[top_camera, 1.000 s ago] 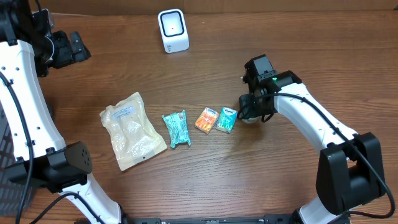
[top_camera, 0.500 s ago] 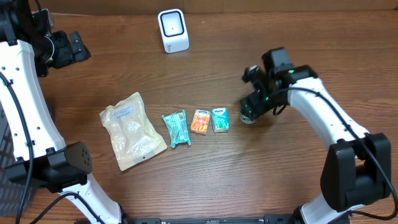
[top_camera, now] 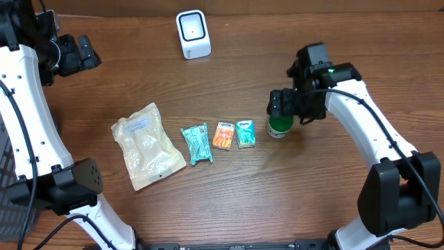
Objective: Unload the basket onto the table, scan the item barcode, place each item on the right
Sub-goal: 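Lower the right gripper and close it around the bottle cap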
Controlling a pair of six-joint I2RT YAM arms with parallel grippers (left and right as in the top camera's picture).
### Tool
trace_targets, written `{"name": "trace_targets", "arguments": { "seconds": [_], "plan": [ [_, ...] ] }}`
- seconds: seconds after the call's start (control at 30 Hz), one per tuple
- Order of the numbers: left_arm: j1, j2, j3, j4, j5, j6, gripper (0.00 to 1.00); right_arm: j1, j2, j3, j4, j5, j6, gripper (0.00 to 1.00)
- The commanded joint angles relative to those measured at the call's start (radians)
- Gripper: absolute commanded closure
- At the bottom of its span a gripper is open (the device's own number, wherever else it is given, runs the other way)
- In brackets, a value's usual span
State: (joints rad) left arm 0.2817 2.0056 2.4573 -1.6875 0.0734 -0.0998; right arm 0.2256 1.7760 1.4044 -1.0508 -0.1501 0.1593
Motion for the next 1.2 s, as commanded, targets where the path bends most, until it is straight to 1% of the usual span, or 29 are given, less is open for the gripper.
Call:
{"name": "trace_targets", "arguments": {
  "seconds": [0.0, 0.1, 0.23, 0.3, 0.37, 0.47, 0.57, 0.87, 1.17],
  "plan": [
    [-0.001, 0.002, -0.002, -0.002, -0.003, 0.018, 0.01, 0.037, 0.001, -0.025, 0.017, -0.004, 0.047, 0.01],
    [-0.001, 0.002, -0.002, -0.002, -0.003, 0.018, 0.0, 0.053, 0.001, -0.033, 0.046, 0.017, -0.09, 0.01],
    [-0.001, 0.002, -0.002, -0.002, -0.003, 0.018, 0.01, 0.055, 0.001, -0.037, 0.047, 0.079, -0.314, 0.0],
    [-0.001, 0.002, -0.002, -0.002, -0.003, 0.018, 0.01, 0.051, 0.001, -0.043, 0.048, 0.098, -0.398, 0.0],
    [-0.001, 0.002, -0.002, -0.002, -0.003, 0.018, 0.0, 0.041, 0.001, -0.047, 0.053, 0.096, -0.448, 0.0],
    [-0.001, 0.002, -0.002, -0.002, -0.003, 0.018, 0.01, 0.028, 0.002, -0.058, 0.08, 0.08, -0.467, 0.0],
    [-0.001, 0.002, -0.002, -0.002, -0.003, 0.018, 0.0, 0.026, 0.008, -0.059, 0.059, -0.023, -0.556, 0.0],
    [-0.001, 0.002, -0.002, -0.002, -0.003, 0.018, 0.0, 0.026, 0.035, -0.059, 0.053, -0.046, -0.561, 0.01],
    [-0.001, 0.002, -0.002, -0.002, -0.003, 0.018, 0.0, 0.025, 0.065, -0.063, 0.054, -0.008, -0.56, 0.1]
  ]
}}
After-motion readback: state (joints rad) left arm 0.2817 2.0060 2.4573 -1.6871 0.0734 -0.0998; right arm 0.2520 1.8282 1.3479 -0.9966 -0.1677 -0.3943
